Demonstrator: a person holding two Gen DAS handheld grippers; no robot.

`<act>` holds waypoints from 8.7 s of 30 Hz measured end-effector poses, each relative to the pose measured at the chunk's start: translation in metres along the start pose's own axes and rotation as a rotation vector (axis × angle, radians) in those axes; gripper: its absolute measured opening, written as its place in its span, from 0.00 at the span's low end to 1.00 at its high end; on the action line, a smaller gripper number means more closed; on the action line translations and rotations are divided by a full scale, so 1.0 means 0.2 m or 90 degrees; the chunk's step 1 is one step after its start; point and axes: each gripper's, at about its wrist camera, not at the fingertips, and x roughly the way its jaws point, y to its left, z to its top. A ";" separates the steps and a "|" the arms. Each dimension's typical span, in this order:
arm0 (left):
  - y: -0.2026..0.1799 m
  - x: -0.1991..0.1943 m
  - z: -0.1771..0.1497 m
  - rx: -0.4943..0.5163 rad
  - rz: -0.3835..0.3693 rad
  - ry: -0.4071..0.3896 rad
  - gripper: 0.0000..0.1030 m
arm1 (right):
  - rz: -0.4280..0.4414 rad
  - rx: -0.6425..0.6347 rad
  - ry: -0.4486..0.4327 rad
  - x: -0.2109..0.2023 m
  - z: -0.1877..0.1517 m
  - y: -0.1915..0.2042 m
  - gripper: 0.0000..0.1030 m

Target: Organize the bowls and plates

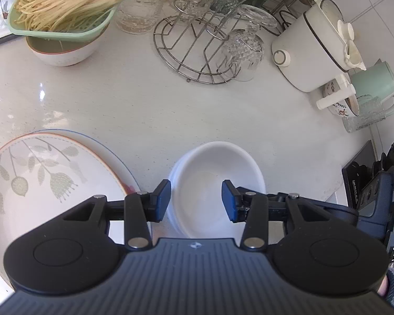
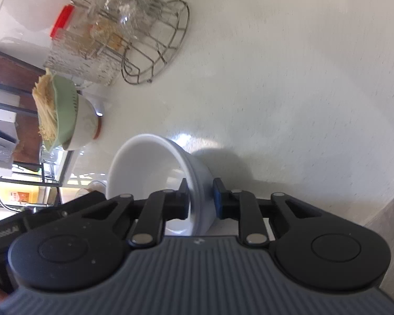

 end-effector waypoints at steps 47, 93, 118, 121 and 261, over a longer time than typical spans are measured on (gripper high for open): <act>-0.21 0.39 -0.20 -0.066 -0.006 0.052 0.21 | -0.043 -0.046 -0.028 -0.26 -0.01 -0.26 0.15; -0.03 -0.33 -0.15 -0.049 -0.075 -0.009 0.22 | 0.001 -0.117 -0.121 -0.56 -0.25 0.28 0.18; 0.63 -0.50 -0.33 -0.198 -0.047 -0.074 0.26 | 0.021 -0.220 0.010 -0.07 -0.32 0.71 0.18; 0.67 -0.50 -0.35 -0.200 -0.027 -0.080 0.27 | 0.005 -0.226 0.036 0.01 -0.36 0.72 0.18; -0.17 -1.39 -1.46 -0.073 0.243 -0.331 0.96 | 0.016 -0.520 -0.219 -1.19 -1.06 0.56 0.75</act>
